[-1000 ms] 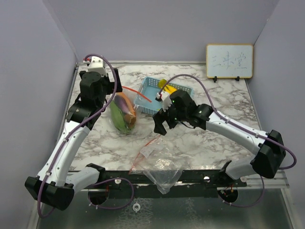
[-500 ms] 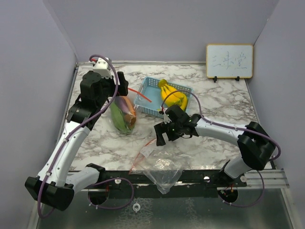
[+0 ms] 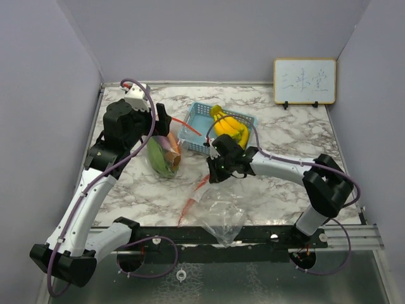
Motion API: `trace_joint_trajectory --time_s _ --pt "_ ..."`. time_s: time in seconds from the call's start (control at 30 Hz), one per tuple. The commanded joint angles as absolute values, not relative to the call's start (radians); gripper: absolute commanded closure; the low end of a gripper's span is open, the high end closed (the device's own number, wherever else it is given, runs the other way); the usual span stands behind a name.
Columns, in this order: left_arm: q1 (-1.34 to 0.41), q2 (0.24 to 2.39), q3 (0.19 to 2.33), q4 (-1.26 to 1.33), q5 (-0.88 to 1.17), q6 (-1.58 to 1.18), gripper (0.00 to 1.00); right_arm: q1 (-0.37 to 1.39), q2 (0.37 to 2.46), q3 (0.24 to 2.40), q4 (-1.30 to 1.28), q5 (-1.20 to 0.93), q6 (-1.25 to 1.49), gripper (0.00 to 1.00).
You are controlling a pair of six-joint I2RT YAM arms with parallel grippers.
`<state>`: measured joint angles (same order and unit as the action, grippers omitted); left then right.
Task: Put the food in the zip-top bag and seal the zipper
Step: Pick up the zipper food storage bag at the center of the board, then open the zipper of the food storage bag.
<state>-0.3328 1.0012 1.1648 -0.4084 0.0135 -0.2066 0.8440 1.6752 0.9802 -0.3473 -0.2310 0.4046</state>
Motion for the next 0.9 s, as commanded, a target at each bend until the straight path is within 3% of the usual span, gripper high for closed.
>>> trace_joint_trajectory --time_s 0.0,0.13,0.3,0.57,0.87 --pt "-0.327 0.971 1.153 -0.43 0.079 -0.18 0.14 0.829 1.539 1.148 -0.427 -0.103 0.199 0.98" --pt "-0.326 0.976 1.151 -0.402 0.251 -0.185 0.36 0.772 1.438 1.248 -0.453 -0.134 0.053 0.98" --pt "-0.313 0.979 1.114 -0.26 0.543 -0.315 0.45 0.744 1.316 1.299 -0.407 -0.285 -0.117 0.98" --pt "-0.291 1.004 1.058 -0.072 0.654 -0.421 0.48 0.738 1.215 1.409 -0.461 -0.52 -0.256 0.98" --pt "-0.285 1.04 1.0 0.192 0.837 -0.533 0.53 0.738 1.232 1.494 -0.556 -0.607 -0.299 0.98"
